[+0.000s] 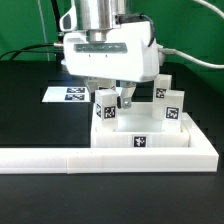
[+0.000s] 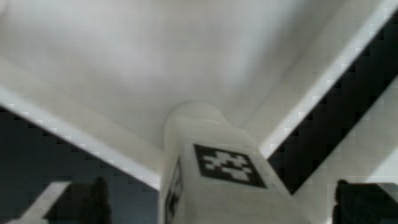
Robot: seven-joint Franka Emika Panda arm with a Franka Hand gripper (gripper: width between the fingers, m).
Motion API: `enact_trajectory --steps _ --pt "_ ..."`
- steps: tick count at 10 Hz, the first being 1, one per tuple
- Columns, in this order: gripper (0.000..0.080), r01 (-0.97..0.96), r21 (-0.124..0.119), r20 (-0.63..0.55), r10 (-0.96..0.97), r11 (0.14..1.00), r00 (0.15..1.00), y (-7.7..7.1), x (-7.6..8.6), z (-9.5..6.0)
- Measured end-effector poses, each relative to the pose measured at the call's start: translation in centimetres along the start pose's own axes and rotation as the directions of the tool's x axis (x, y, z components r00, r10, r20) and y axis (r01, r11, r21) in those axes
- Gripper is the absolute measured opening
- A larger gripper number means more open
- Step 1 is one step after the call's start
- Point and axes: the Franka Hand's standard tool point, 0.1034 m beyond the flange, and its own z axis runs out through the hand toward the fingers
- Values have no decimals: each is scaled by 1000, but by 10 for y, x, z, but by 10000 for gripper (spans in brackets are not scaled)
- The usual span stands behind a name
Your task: Assemble square table
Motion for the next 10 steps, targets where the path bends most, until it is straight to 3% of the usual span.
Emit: enact_trajectory --steps 4,5,10 --pt "649 376 -22 45 -374 927 926 -3 -5 0" --pt "649 482 -30 46 -480 876 876 -4 -5 -1" --pt "649 734 -26 35 -734 678 679 0 7 -4"
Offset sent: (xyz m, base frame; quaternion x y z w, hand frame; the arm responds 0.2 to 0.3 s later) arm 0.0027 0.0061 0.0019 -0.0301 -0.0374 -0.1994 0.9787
